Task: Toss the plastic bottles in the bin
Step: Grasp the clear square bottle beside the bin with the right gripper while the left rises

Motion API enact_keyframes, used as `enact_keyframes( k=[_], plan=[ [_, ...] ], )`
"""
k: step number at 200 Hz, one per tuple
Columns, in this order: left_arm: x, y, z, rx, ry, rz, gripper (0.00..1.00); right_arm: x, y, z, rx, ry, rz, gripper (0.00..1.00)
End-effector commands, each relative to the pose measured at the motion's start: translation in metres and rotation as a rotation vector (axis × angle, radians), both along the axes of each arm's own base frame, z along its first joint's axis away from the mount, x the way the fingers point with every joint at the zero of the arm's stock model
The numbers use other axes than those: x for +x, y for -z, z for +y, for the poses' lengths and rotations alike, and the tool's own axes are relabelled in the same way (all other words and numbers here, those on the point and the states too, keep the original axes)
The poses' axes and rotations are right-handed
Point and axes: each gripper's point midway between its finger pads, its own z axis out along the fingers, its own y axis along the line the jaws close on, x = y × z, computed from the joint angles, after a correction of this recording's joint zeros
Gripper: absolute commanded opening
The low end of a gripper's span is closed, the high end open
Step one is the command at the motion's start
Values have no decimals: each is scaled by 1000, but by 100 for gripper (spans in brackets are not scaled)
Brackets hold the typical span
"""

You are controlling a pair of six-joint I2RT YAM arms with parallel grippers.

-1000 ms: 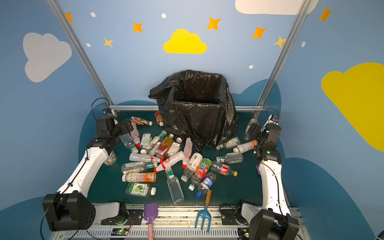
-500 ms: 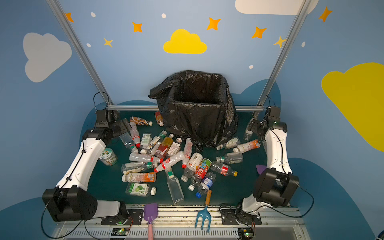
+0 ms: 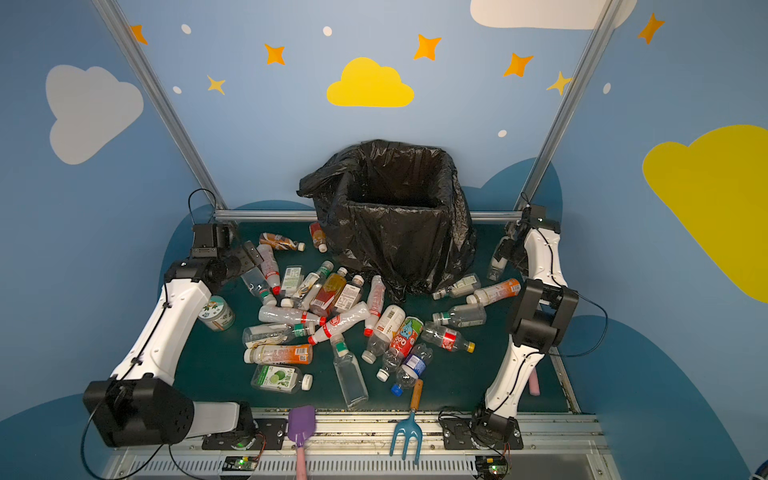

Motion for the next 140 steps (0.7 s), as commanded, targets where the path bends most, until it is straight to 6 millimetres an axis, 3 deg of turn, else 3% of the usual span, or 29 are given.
enact_keyframes(
  k=[1,68,140],
  plan=[
    [-6,-2,4,-7,-10,27,100,5,-3,-1,18,20,4,82],
    [2,1,5,-16,1,33,100,35,30,-6,54,50,19,82],
    [8,11,4,-40,2,91,100,68,53,-11,91,80,-13,82]
  ],
)
